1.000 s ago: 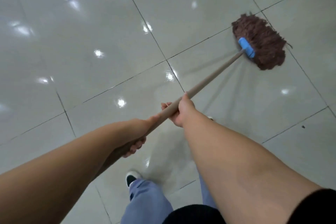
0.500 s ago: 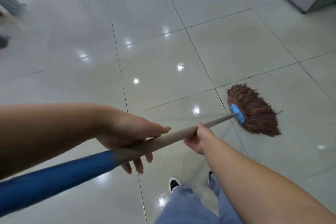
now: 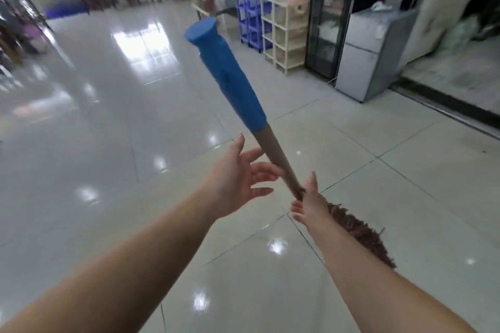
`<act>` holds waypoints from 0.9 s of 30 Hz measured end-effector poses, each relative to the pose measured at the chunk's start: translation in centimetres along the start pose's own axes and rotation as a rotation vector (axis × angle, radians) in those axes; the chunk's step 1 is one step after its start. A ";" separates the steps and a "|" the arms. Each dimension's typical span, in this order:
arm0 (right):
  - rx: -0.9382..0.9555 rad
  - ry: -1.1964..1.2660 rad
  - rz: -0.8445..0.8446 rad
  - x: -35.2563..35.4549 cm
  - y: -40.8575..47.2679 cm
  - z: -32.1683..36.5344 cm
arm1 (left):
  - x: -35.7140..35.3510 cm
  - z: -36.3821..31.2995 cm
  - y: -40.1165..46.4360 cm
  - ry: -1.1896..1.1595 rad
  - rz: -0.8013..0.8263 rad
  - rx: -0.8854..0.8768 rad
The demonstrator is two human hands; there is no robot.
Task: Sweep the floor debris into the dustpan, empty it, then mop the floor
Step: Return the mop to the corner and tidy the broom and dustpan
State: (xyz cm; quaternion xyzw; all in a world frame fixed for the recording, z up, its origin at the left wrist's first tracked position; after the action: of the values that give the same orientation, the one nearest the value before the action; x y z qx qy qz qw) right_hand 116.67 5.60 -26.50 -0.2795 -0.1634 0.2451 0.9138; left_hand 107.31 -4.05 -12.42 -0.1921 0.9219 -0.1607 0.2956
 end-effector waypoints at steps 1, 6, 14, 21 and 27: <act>0.066 -0.040 -0.019 1.4 0.2 1.6 | -1.2 -0.8 1.6 0.021 0.001 -0.043; 0.410 -0.220 -0.149 8.0 -0.5 9.6 | -5.9 -2.9 8.9 0.320 -0.020 -0.159; 1.005 -0.362 -0.320 10.6 -3.8 19.7 | -12.2 0.3 17.4 0.281 0.232 -0.195; 0.798 0.143 -0.624 15.8 2.9 23.7 | -17.1 -1.0 26.6 0.262 0.349 -0.053; 0.679 0.263 -0.881 18.0 5.5 25.0 | -17.3 0.6 31.0 0.423 0.575 0.086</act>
State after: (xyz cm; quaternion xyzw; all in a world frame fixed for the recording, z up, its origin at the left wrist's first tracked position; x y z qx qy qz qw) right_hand 118.67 30.10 -7.08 0.0964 -0.0614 -0.1572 0.9809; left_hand 112.66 30.77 -17.22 0.1253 0.9714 -0.1460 0.1391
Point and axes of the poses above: each hand's wrist, its own y-axis towards the middle knuckle, its own x-axis out of the back of the hand, z = x × y, the point moved 9 cm from there along y, towards the middle knuckle, and after that the axes turned 11 degrees about -y, right-handed, at the moved point
